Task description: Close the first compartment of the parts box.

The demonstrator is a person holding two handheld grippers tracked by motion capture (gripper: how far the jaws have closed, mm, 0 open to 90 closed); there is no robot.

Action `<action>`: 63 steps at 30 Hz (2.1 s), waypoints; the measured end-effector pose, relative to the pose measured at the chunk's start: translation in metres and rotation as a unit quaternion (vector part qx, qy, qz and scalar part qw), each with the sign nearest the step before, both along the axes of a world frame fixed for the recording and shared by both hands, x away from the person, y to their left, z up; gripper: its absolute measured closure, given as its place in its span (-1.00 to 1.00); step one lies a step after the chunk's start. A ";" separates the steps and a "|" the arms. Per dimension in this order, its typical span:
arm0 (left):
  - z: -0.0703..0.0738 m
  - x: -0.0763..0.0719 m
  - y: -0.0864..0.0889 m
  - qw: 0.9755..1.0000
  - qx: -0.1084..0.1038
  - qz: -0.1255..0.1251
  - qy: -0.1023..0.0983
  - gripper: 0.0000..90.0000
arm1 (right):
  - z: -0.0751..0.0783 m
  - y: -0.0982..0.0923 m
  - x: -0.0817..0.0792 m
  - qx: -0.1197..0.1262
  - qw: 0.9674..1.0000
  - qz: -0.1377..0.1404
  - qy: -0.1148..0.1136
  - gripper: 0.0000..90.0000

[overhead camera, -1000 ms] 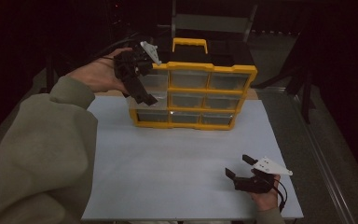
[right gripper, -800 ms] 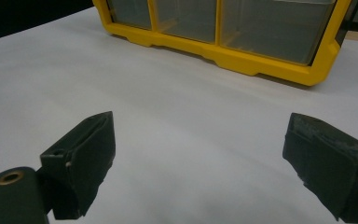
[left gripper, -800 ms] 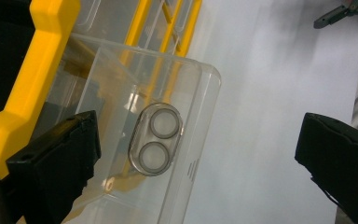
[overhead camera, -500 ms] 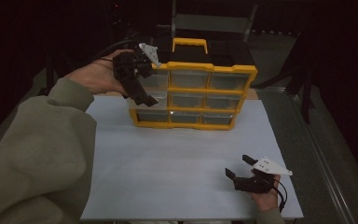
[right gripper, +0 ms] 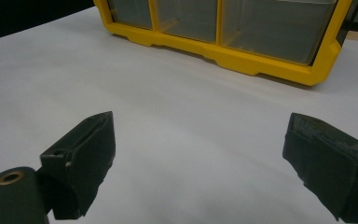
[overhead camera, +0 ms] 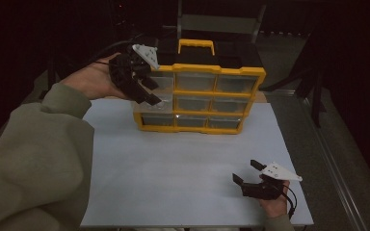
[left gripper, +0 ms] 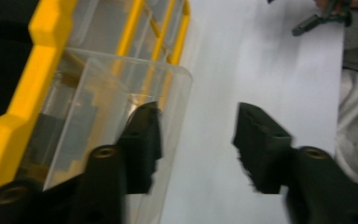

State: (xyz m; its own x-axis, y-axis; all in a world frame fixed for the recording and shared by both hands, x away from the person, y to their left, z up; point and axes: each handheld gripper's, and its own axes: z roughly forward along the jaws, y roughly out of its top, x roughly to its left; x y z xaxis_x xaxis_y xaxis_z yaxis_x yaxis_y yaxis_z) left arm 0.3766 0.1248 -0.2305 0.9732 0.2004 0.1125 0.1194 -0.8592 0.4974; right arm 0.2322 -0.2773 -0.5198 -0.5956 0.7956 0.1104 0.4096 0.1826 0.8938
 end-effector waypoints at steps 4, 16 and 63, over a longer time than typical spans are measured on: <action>-0.003 -0.001 0.001 1.000 0.003 -0.012 0.012 0.53 | 0.000 0.000 0.000 0.000 1.000 -0.001 -0.002 -0.78; -0.022 0.004 0.007 0.999 0.018 -0.009 0.028 0.96 | 0.000 0.000 -0.001 0.001 1.000 0.001 0.000 -0.78; -0.083 -0.006 0.036 0.998 0.028 0.043 0.027 0.96 | 0.001 0.008 -0.004 -0.013 1.000 0.016 -0.002 -0.78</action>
State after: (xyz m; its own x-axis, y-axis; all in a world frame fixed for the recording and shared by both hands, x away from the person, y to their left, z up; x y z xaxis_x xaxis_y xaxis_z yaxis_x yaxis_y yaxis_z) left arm 0.3703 0.1604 -0.3131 0.9574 0.2791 0.0741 0.2197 -0.8706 0.4403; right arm 0.2284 -0.2694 -0.5193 -0.6206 0.7792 0.0876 0.4003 0.2188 0.8899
